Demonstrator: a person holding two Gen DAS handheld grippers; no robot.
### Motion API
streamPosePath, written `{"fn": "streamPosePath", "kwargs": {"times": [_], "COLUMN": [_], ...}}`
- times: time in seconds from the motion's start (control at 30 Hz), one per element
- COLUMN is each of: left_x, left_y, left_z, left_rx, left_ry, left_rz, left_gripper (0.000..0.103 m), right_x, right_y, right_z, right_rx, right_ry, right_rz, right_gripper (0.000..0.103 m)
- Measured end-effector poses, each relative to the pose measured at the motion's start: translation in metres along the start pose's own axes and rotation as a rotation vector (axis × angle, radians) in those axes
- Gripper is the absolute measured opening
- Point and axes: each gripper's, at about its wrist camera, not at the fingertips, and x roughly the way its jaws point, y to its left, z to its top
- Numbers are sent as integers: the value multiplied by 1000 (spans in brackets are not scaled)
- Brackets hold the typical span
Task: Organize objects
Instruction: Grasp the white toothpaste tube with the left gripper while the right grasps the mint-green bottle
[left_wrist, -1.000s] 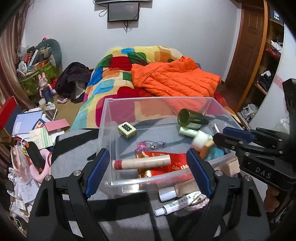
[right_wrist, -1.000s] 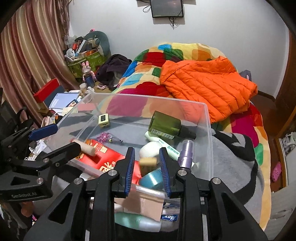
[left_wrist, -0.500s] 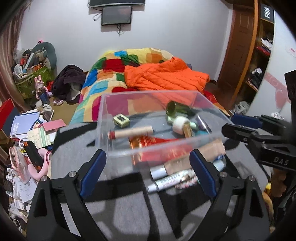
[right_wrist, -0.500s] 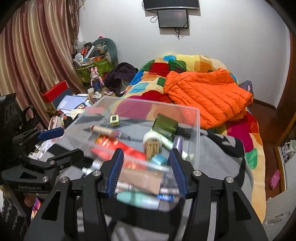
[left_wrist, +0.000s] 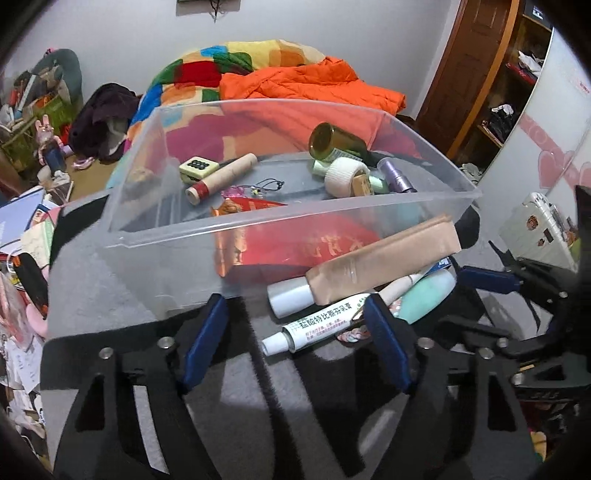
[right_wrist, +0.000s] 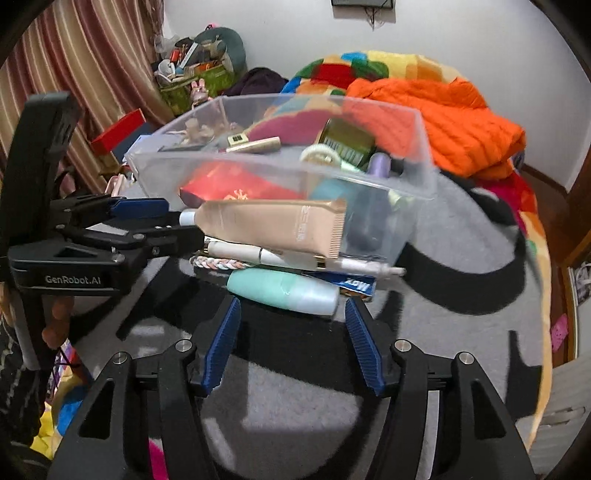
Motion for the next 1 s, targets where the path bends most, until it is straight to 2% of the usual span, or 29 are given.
{"fn": "streamPosePath", "kwargs": {"times": [0.07,0.23,0.3,0.37,0.4,0.43,0.53,0.63,0.77,0.83,0.87,0.9,1.0], "left_x": [0,-2,-4,-5,-7,-11,-22,-32,-41,-41,-40,-37,-29], "left_y": [-2,-9,-13,-17,-19,-21,-31,-41,-38,-30,-27,-24,-22], "left_z": [0,-7,-14,-24,-30,-35,-49,-62,-61,-53,-49,-44,-36], "left_rx": [5,26,44,54,59,70,93,132,129,103,91,79,73], "left_ry": [0,25,34,54,52,41,40,39,15,2,4,5,-1], "left_rz": [-13,-71,-80,-96,-95,-86,-108,-120,-81,-55,-50,-55,-57], "left_gripper": [71,49,31,23,23,23,14,12,13,13,14,19,37], "right_x": [6,11,8,5,4,3,-1,-6,-16,-18,-19,-17,-7], "right_y": [-1,-3,-3,-1,0,0,2,7,15,14,13,12,15], "right_z": [3,5,3,-1,-2,-4,-10,-19,-21,-15,-11,-7,2], "right_rx": [4,31,28,18,15,11,-7,-45,-112,-107,-103,-102,-127], "right_ry": [3,-2,-5,-2,0,3,10,30,17,0,-12,-21,-23], "right_rz": [1,51,64,74,78,79,77,108,70,74,74,69,48], "right_gripper": [55,54,42,32,29,27,23,23,23,29,36,44,47]}}
